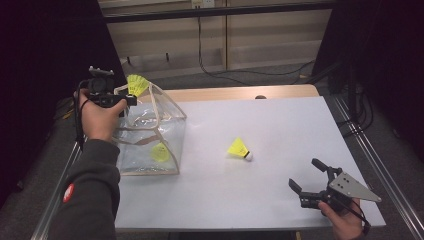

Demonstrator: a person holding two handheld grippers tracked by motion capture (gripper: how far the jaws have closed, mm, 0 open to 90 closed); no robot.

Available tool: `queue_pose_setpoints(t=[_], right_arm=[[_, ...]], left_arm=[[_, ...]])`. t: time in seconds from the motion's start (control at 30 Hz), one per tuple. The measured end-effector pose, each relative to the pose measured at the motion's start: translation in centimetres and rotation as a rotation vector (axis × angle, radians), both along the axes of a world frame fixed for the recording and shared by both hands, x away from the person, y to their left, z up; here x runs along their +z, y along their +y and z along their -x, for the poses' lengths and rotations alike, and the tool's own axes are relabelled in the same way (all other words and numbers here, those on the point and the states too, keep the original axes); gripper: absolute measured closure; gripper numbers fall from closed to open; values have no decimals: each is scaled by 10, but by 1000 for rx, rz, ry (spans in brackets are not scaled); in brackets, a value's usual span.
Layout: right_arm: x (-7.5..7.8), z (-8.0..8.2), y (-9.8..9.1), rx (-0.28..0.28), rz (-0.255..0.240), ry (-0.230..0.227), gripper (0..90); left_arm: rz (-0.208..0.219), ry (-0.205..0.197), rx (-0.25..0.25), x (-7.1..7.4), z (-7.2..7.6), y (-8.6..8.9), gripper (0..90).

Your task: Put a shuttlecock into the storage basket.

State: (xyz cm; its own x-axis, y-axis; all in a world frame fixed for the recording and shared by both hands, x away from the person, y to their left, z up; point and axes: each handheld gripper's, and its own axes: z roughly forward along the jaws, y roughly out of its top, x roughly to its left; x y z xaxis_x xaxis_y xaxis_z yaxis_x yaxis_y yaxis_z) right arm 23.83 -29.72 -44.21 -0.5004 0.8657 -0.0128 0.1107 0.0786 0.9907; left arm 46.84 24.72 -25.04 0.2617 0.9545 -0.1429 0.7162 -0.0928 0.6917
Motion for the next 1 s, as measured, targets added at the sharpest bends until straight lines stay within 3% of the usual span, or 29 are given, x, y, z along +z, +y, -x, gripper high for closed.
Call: queue_pose_setpoints(t=[0.7,1.0], right_arm=[[0,0,-1,-2,-2,0,19],[0,1,-1,-1,0,0,19]], left_arm=[[8,3,53,-8,-6,2,649],[3,22,62,-13,-9,2,649]])
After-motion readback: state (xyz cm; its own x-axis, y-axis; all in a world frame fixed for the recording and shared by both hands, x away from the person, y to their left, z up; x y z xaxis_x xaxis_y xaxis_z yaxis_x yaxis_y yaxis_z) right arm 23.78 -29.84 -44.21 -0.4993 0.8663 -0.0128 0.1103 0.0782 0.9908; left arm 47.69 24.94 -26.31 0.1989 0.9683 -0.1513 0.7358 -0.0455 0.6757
